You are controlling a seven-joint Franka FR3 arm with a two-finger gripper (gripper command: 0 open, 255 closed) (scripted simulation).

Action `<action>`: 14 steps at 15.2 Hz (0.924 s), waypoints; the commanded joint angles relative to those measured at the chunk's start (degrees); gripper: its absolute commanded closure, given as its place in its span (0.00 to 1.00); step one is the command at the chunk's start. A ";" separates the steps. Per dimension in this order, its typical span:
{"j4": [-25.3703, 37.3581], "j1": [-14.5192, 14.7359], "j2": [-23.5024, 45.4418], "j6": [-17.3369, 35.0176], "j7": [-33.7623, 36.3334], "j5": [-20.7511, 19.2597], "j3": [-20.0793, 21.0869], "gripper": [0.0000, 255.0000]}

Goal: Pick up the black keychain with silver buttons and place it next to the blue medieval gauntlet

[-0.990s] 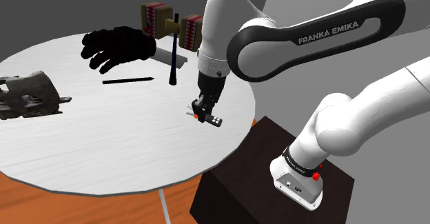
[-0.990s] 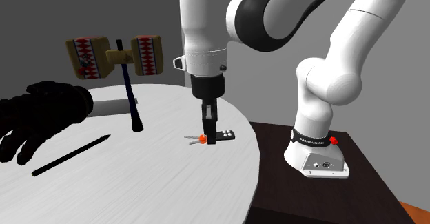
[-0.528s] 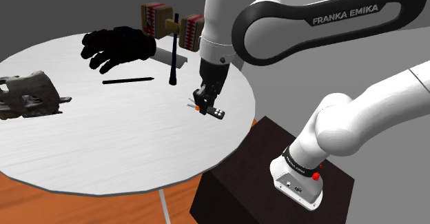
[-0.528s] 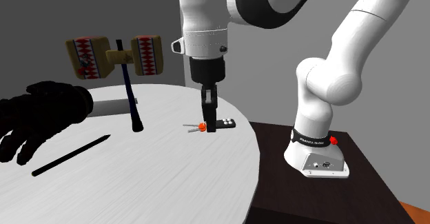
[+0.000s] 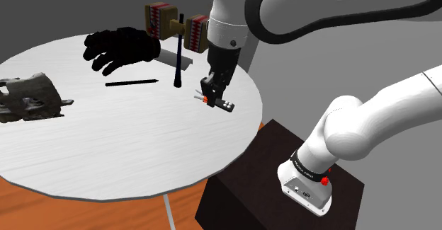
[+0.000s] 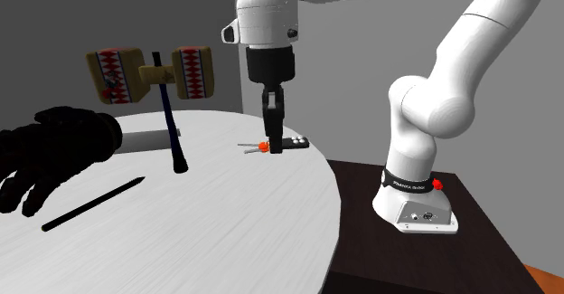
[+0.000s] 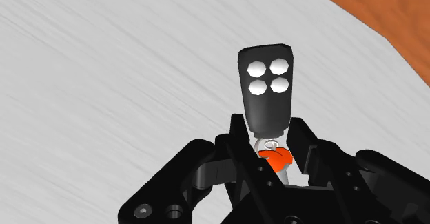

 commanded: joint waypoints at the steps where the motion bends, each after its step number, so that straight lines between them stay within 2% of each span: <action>1: 1.19 0.04 -0.60 -1.81 0.05 -0.05 -0.28 1.00; 14: 10.71 -0.42 -1.12 -11.86 0.39 -1.04 -1.75 1.00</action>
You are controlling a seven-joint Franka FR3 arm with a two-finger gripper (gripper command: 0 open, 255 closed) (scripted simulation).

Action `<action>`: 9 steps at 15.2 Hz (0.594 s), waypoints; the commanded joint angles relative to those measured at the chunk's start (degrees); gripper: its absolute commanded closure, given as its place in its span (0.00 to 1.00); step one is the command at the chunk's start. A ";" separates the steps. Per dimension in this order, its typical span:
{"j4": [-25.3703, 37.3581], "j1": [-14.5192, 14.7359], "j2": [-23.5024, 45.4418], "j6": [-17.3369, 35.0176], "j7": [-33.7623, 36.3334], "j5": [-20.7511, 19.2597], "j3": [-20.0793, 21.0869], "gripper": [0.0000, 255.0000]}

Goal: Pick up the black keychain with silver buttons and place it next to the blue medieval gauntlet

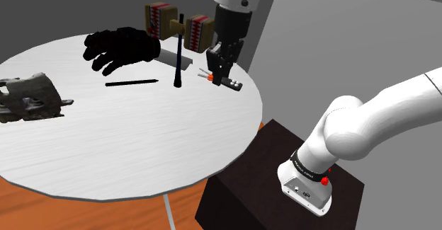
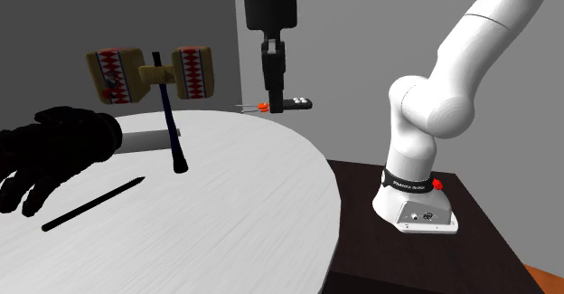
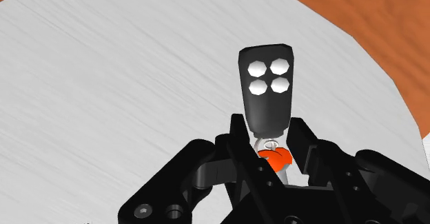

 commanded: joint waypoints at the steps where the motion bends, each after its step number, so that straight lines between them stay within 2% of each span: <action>1: 1.58 -0.06 0.09 -1.51 0.13 -0.14 -0.14 1.00; 9: 8.46 -0.95 2.25 -6.39 -0.33 -1.40 -1.16 1.00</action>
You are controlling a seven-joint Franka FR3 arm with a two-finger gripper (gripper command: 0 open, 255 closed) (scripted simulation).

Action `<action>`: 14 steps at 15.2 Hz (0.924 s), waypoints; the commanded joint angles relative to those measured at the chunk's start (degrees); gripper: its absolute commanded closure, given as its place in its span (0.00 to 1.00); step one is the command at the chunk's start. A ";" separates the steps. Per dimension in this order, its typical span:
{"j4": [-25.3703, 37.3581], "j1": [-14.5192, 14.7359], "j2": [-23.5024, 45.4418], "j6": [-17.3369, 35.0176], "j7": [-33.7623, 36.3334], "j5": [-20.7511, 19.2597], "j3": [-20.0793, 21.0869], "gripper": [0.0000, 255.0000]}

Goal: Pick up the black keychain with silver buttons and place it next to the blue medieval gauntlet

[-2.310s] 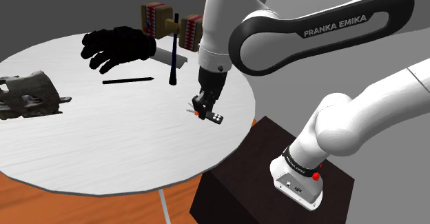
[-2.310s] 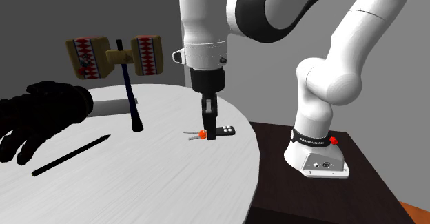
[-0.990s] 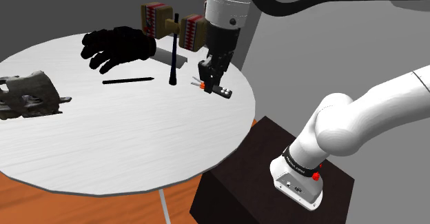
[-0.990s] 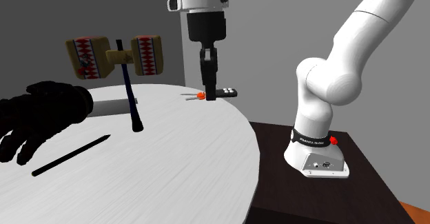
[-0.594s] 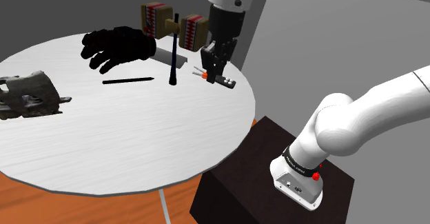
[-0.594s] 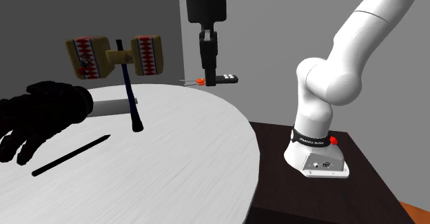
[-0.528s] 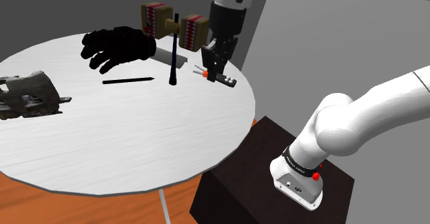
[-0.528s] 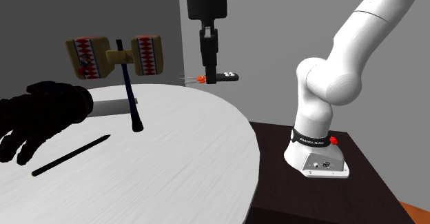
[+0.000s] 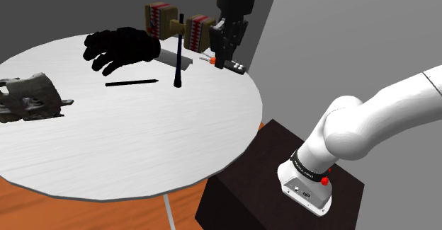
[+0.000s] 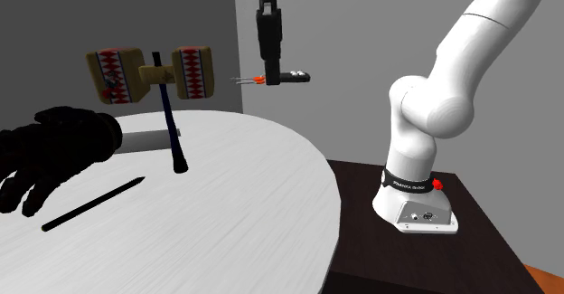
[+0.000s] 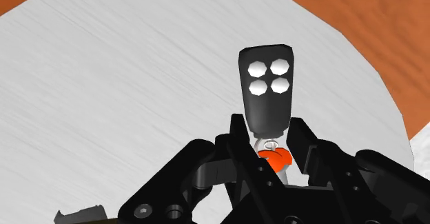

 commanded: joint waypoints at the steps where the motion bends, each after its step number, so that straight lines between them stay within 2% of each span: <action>1: 1.93 -0.85 2.27 0.11 -1.09 -1.06 -0.68 1.00; 8: 11.32 -4.32 13.44 1.14 -5.82 -5.54 -3.40 1.00; 14: 22.50 -6.54 24.28 0.30 -9.11 -8.99 -5.21 1.00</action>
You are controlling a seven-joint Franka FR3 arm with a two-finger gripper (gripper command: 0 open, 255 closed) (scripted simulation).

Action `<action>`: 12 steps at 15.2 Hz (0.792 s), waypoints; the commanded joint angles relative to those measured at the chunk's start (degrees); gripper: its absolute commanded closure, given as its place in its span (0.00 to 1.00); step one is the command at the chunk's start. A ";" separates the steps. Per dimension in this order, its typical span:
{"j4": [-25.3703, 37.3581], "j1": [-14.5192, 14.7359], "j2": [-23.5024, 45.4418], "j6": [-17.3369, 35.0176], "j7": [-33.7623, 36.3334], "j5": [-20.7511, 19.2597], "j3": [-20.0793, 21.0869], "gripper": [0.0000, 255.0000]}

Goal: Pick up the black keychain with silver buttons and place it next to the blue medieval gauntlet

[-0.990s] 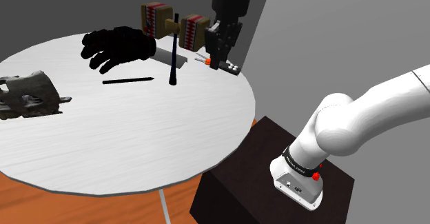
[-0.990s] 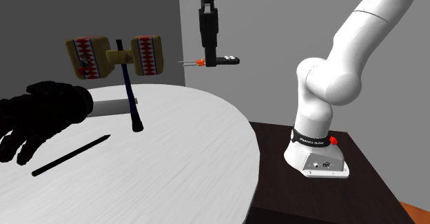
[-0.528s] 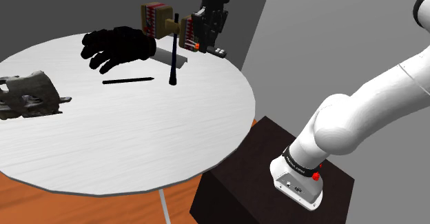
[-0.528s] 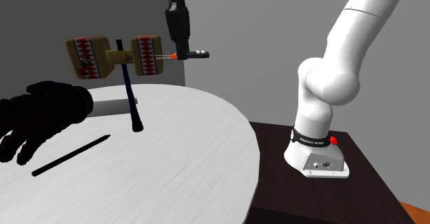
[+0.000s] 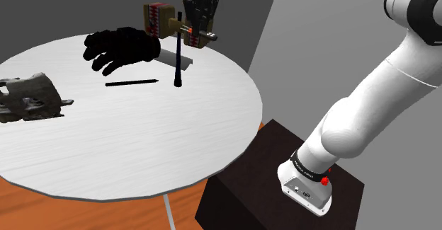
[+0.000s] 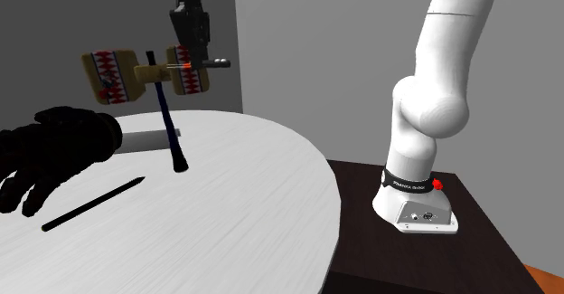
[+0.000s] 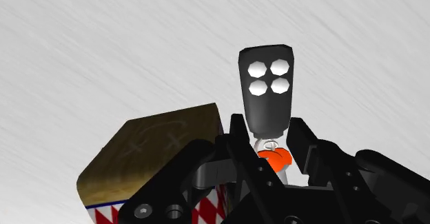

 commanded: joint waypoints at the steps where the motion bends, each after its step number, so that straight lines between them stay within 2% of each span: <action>1: 3.99 -0.59 4.12 -0.55 -0.96 -1.10 -0.49 1.00; 5: 14.10 -1.50 12.42 -2.61 -2.87 -3.26 -1.45 1.00; 9: 27.34 -1.84 22.18 -6.31 -4.74 -5.46 -2.34 1.00; 12: 23.72 -2.08 21.30 -3.55 -4.80 -5.25 -2.40 1.00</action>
